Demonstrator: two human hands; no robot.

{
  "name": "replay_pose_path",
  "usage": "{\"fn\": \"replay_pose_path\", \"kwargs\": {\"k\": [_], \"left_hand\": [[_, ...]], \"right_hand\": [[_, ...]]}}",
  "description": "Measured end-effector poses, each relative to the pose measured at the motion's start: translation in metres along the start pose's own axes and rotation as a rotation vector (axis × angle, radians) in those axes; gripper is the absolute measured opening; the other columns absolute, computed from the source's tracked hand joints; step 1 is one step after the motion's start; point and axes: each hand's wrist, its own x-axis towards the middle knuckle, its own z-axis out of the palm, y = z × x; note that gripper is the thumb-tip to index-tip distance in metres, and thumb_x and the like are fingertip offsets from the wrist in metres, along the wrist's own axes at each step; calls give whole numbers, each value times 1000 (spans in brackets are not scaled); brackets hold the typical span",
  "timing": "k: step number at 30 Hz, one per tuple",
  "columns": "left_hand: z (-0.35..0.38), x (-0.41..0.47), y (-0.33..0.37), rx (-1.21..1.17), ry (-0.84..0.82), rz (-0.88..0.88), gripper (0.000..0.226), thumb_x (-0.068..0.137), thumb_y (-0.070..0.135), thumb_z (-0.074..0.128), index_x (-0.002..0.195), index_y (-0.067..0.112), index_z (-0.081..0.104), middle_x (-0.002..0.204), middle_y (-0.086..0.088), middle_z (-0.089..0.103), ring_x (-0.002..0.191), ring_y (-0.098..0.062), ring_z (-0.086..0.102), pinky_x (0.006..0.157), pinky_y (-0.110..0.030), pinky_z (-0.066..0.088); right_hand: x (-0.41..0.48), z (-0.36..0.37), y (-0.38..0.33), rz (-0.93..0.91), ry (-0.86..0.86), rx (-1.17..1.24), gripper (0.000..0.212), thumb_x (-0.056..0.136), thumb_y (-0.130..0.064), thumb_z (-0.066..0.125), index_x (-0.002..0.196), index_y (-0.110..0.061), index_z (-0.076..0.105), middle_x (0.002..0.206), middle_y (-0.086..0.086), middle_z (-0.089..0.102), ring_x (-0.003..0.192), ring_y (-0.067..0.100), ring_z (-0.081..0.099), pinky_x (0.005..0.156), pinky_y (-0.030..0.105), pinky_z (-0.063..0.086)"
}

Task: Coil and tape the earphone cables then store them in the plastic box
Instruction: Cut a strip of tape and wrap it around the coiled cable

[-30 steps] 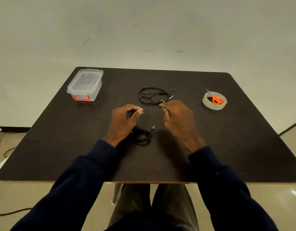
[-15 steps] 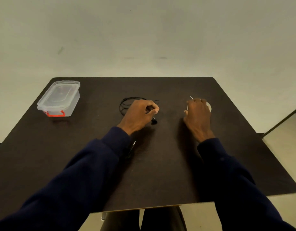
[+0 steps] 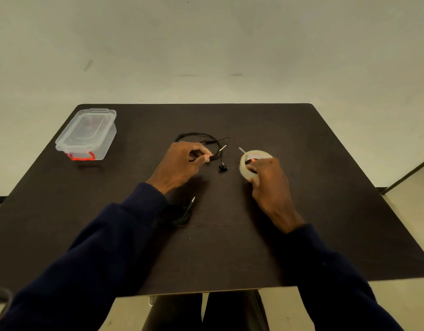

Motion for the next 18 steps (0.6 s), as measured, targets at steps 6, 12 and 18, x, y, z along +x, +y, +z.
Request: {"fn": "replay_pose_path", "kwargs": {"k": [6, 12, 18], "left_hand": [[-24, -49, -5, -22, 17, -50, 17, 94, 15, 74, 111, 14, 77, 111, 3, 76, 104, -5, 70, 98, -31, 57], [-21, -81, 0, -47, 4, -66, 18, 92, 15, 75, 110, 19, 76, 110, 7, 75, 103, -3, 68, 101, -35, 55], [13, -82, 18, 180, 63, 49, 34, 84, 27, 83, 117, 31, 74, 127, 7, 69, 117, -14, 53, 103, -42, 45]], "right_hand": [[-44, 13, -39, -198, -67, 117, 49, 86, -22, 80, 132, -20, 65, 135, -6, 62, 132, 13, 43, 114, 27, 35], [-42, -9, -40, -228, -94, 217, 45, 76, 8, 80, 117, -11, 75, 129, -1, 69, 124, 17, 56, 105, 20, 37], [-39, -31, -20, -189, 79, 192, 31, 76, 7, 83, 105, -1, 77, 114, 14, 74, 108, 30, 66, 98, 38, 50]]}}
